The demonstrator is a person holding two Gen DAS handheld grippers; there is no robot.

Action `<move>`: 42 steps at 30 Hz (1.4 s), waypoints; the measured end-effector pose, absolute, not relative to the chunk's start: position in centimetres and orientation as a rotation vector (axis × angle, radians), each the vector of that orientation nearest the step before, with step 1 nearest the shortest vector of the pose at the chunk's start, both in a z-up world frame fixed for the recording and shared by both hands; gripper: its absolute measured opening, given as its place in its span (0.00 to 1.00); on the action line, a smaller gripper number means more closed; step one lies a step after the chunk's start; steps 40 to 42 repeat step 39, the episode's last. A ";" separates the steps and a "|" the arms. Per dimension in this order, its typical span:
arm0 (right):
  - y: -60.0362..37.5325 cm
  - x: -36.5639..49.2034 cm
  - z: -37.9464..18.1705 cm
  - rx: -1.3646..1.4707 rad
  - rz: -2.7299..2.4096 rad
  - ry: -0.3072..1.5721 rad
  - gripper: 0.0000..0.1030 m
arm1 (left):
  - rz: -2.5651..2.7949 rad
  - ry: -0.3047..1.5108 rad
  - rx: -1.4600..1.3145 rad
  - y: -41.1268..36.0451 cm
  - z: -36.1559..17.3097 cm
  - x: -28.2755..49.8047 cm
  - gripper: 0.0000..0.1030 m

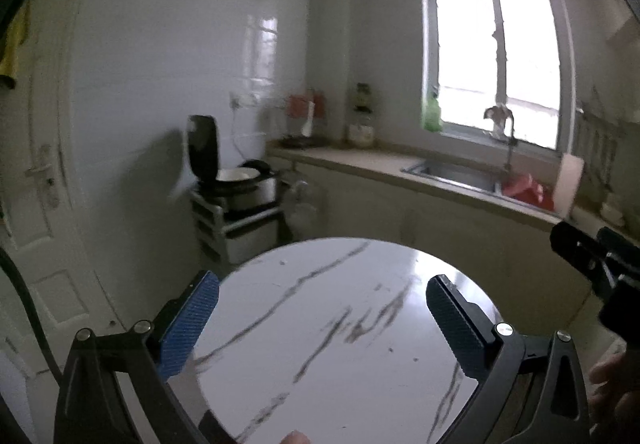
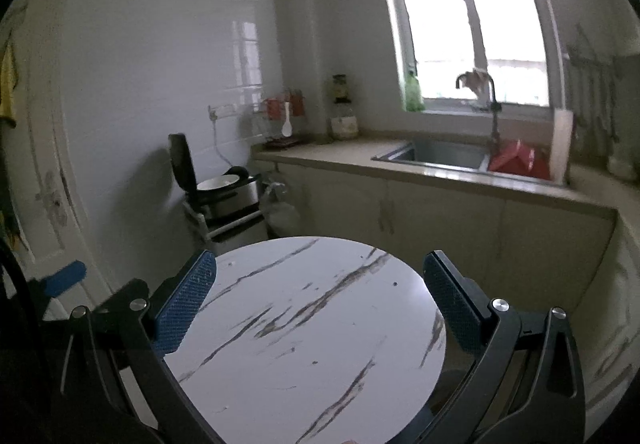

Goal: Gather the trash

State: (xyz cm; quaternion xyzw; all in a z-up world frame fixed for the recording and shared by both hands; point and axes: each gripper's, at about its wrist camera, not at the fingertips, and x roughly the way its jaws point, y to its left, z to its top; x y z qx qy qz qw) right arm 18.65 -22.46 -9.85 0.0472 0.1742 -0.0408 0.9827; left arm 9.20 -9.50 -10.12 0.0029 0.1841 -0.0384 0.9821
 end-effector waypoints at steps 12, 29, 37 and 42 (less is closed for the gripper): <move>-18.3 16.9 -9.0 0.026 -0.075 0.306 1.00 | -0.055 0.279 -0.010 -8.9 -11.4 0.9 0.99; -18.4 16.7 -9.1 0.023 -0.070 0.315 1.00 | -0.046 0.285 -0.033 -8.2 -11.0 1.4 0.99; -18.5 16.6 -9.2 0.023 -0.068 0.314 1.00 | -0.067 0.267 -0.031 -8.0 -11.1 1.6 0.99; -18.6 16.5 -9.2 0.024 -0.067 0.314 1.00 | -0.069 0.266 -0.029 -7.8 -11.2 1.6 0.99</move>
